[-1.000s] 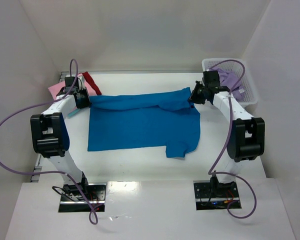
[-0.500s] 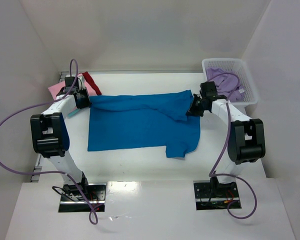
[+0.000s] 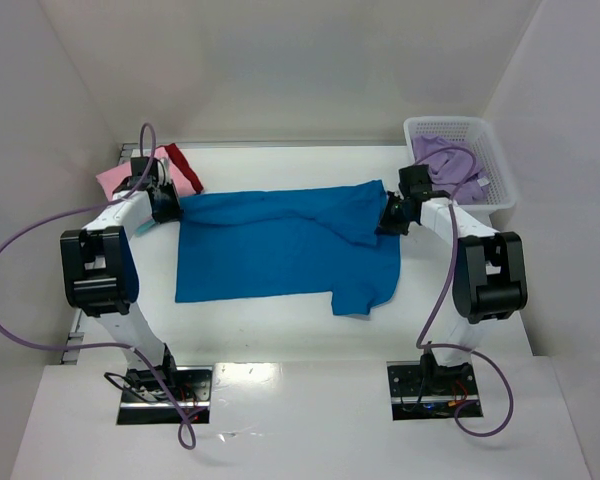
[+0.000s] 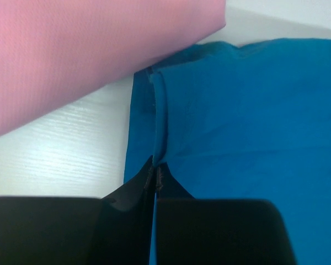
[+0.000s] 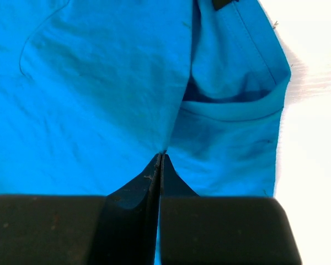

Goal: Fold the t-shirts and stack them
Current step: Fold the flattened tshirt in 1/3 of the way

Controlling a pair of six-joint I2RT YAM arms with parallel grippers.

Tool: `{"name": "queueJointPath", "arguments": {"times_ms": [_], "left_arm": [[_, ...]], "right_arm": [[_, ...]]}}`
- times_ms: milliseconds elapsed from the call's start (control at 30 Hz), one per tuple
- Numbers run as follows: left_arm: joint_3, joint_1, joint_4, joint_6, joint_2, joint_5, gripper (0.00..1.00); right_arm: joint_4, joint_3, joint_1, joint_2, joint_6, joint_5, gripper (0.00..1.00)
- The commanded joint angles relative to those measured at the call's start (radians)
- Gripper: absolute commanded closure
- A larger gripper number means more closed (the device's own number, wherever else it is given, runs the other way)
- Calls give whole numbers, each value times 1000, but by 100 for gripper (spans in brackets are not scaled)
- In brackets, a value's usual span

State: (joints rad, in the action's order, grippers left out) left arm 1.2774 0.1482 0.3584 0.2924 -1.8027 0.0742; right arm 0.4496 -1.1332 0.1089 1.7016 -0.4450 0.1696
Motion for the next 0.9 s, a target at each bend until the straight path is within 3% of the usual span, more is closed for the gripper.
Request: {"name": "queueJointPath", "arguments": {"times_ms": [0,133,233,267,300,400,467,500,667,867], "left_arm": [[-24,7,19,11,48,-8,100],[-24,7,28,30,16,3,94],[-15,7,17,30,16,3,75],[-1,7,17,30,16,3,63],[13,7,17,30,16,3,59],[58,-5,7,30,28,62,38],[103,-25,7,30,37,88,32],[134,-45,7,30,46,88,28],[198,-119,-41,21,55,203,23],[198,-255,-189,30,28,334,22]], "right_arm": [[-6,-62,8,3,26,5,100],[-6,-62,8,-7,26,25,100],[-6,-37,8,-7,26,15,100],[-6,-37,8,-7,26,5,95],[-6,-37,8,-7,26,5,89],[13,-84,8,-7,45,-15,59],[27,-137,8,4,45,-15,45],[43,-157,8,4,54,-25,30],[-12,-252,8,-5,45,-16,15],[-135,-275,8,97,35,7,18]]}}
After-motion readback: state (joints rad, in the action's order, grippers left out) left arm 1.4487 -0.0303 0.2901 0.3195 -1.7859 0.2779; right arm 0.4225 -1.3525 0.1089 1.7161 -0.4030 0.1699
